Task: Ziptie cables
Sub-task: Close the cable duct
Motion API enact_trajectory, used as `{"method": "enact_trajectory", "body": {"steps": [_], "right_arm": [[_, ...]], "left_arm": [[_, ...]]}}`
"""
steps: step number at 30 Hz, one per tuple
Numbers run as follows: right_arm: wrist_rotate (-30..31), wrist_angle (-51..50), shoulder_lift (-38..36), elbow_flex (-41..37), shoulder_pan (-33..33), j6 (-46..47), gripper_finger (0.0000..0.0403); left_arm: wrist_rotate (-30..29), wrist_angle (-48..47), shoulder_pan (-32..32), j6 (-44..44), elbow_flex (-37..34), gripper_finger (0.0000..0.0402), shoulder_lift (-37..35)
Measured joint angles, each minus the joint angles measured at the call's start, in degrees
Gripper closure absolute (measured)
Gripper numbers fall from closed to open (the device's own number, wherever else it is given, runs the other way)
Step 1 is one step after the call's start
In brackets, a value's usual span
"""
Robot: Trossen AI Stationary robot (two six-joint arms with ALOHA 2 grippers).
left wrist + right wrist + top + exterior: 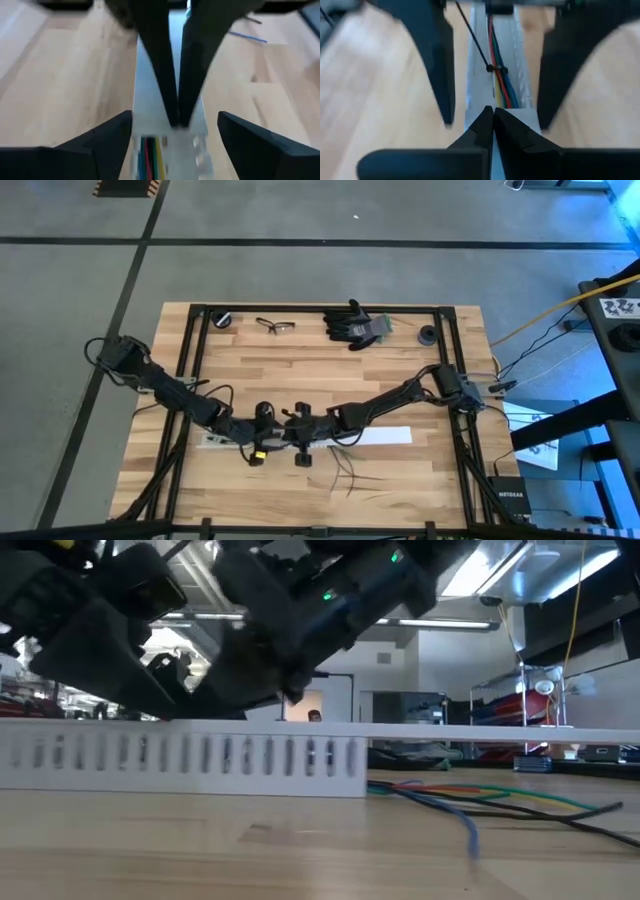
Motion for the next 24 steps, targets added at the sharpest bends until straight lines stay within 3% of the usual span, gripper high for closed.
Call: {"method": "enact_trajectory", "body": {"steps": [6,13,24], "right_arm": [[7.26,-13.10,-7.17,-0.24,1.83,-2.55,0.0398],[7.42,-16.80,-9.51,-1.87,3.32,-0.14,0.0398],[7.13,-5.93,-9.44,-8.70,3.64,3.71,0.0398]], "left_arm": [[0.66,-12.08,-1.21,-2.25,3.07,0.0122,-6.07],[0.05,-19.59,-3.70,-6.60,3.21,0.0121,-13.54],[-7.17,-17.84,-6.81,-7.40,2.99,0.0121,-5.42]]}}
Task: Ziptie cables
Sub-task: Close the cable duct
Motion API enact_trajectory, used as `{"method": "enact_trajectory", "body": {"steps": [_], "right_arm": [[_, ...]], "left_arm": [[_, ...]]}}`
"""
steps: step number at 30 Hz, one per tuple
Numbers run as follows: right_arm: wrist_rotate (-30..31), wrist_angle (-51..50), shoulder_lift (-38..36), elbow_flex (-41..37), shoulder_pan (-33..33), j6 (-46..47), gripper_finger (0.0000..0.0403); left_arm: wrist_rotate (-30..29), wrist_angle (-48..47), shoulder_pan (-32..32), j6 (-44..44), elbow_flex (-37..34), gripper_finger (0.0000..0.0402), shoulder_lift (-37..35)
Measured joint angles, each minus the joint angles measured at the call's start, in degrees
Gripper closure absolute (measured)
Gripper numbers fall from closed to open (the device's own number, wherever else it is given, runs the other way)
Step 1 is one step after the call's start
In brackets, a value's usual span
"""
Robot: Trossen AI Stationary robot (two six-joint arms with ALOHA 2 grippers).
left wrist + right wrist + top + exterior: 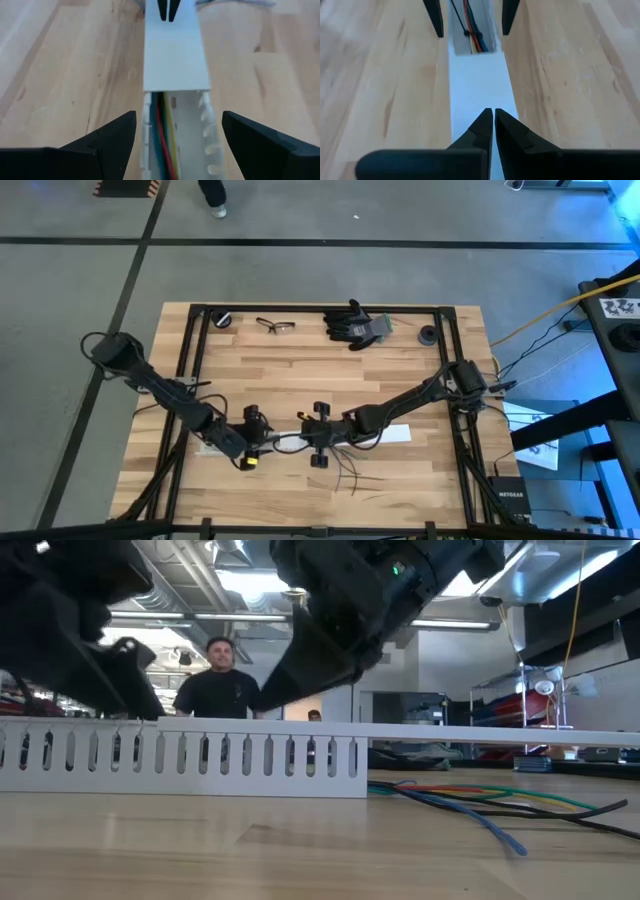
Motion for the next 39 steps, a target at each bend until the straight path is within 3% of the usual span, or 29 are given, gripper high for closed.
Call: {"method": "enact_trajectory", "body": {"steps": [12,19,23,33,39], "right_arm": [[-0.10,3.90,2.12,-1.34,0.00,0.37,0.0398],[-0.53,4.85,2.21,-1.39,0.00,0.76,0.0398],[-0.53,10.09,4.10,-1.45,0.02,1.23,0.0398],[-2.73,13.02,12.84,8.72,-1.99,0.36,0.0398],[-1.53,10.54,13.16,11.96,-1.99,-4.70,0.0398]], "left_arm": [[-0.24,7.26,0.51,-0.56,-0.02,0.0125,6.79],[0.04,9.17,0.61,0.28,-0.02,0.0191,8.57],[0.54,8.87,0.55,0.51,-0.10,0.0209,8.26],[0.88,8.63,0.61,1.08,-0.11,0.0172,8.25],[2.28,8.84,1.41,1.57,-0.11,0.0143,8.36]]}}
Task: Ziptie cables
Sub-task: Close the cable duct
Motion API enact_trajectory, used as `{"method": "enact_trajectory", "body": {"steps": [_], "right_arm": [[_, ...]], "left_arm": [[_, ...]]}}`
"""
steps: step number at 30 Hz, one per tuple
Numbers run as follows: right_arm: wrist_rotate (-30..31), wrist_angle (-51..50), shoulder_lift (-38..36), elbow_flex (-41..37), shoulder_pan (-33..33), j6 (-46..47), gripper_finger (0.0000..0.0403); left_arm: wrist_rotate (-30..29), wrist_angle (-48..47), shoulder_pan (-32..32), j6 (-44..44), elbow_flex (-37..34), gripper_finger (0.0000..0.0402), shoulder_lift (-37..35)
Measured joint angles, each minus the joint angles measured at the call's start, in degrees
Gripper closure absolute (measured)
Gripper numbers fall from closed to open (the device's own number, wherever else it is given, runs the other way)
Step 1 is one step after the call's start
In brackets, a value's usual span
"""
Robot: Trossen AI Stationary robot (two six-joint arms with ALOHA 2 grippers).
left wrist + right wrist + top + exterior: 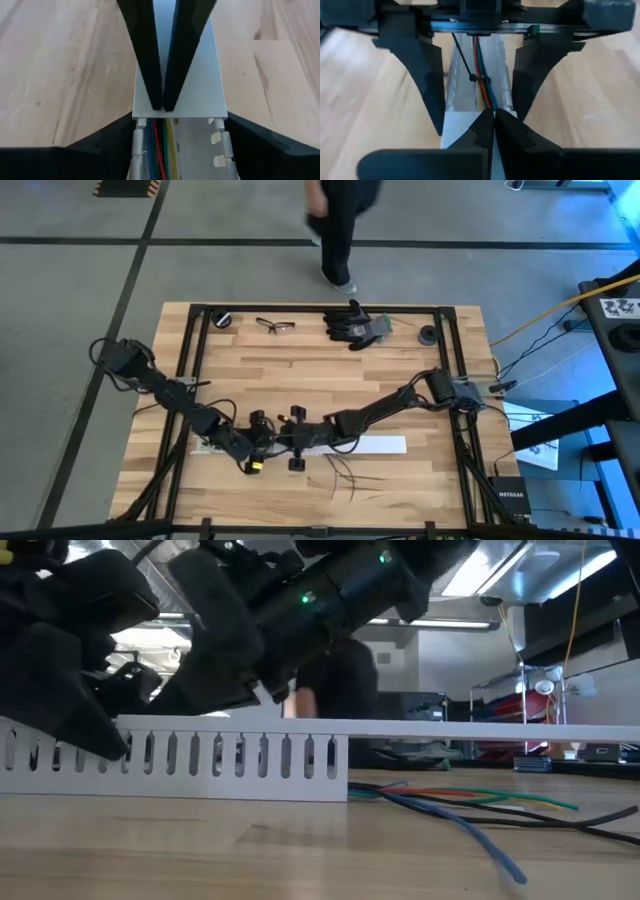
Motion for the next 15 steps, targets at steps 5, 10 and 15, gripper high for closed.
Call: {"method": "enact_trajectory", "body": {"steps": [5,10,15], "right_arm": [[4.10,-10.51,-4.35,0.32,0.06,-2.92,0.0398],[5.23,-15.68,-10.61,-2.91,1.22,-4.52,0.0398],[1.41,-14.00,-13.48,-9.42,1.97,-1.98,0.0398]], "left_arm": [[4.50,-0.88,2.60,2.15,1.12,0.0125,-0.11],[5.95,-12.98,2.47,1.62,5.43,0.0123,-5.19],[0.11,-19.87,-2.74,-1.95,4.83,0.0123,-9.16]]}}
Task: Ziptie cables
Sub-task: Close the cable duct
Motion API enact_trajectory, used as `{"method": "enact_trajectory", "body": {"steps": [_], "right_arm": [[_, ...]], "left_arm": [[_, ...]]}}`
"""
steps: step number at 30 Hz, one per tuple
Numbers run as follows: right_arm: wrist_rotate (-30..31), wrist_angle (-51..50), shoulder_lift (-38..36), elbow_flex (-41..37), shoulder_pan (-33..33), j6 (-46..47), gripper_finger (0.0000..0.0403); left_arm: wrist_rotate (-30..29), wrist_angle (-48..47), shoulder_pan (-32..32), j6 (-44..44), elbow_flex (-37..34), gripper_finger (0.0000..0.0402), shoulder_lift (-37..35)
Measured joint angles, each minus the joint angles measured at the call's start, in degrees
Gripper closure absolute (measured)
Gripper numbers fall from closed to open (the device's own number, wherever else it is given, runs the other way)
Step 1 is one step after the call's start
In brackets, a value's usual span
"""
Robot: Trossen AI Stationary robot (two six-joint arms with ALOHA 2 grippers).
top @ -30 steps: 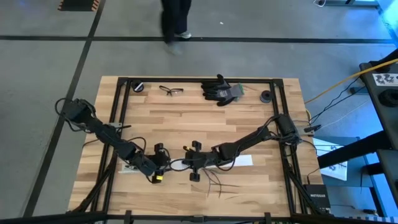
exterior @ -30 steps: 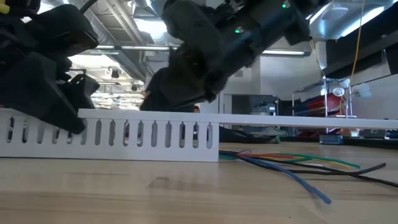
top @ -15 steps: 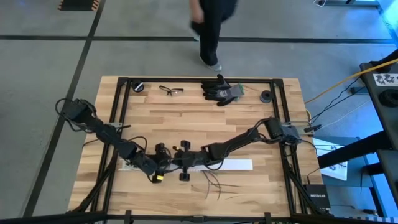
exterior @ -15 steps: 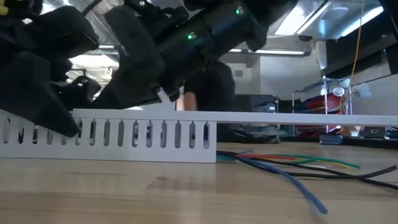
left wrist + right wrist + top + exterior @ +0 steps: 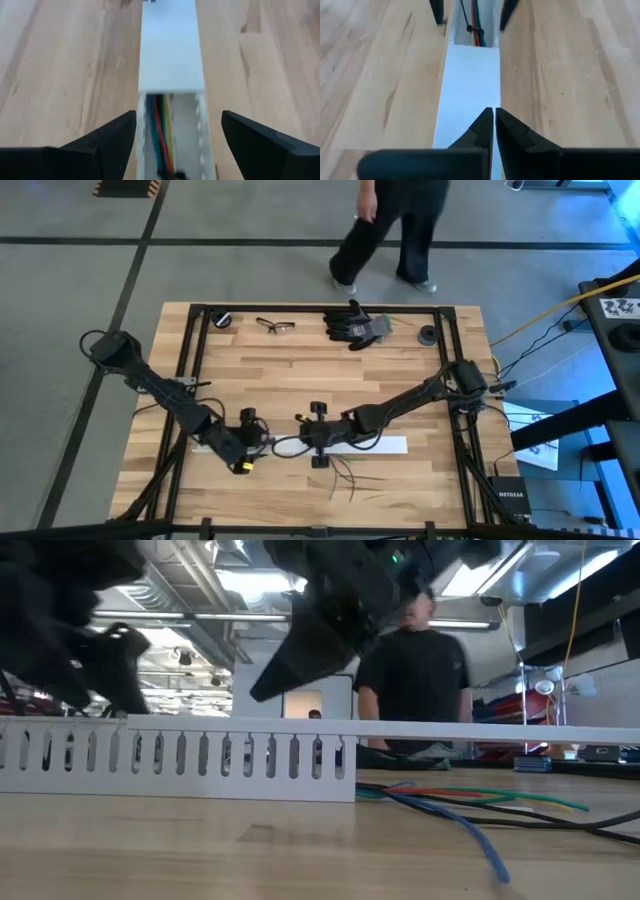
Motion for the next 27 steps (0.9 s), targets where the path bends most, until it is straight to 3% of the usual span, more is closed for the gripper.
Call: {"method": "enact_trajectory", "body": {"steps": [4,12,16,27], "right_arm": [[-1.19,5.71,0.31,-3.48,0.46,2.52,0.0398],[-1.63,9.28,0.70,-5.34,0.40,3.93,0.0398],[-1.51,9.95,1.09,-5.31,0.42,3.98,0.0398],[-2.89,12.21,2.42,-5.16,0.39,5.68,0.0398]], "left_arm": [[-4.21,1.91,-3.16,-2.75,-3.50,0.0123,0.21],[-5.28,15.23,-1.70,-1.26,-9.48,0.0123,0.81],[-5.52,17.38,-1.24,-0.22,-10.38,0.0126,1.18],[-4.59,19.10,-1.29,0.47,-10.42,0.0216,1.46]]}}
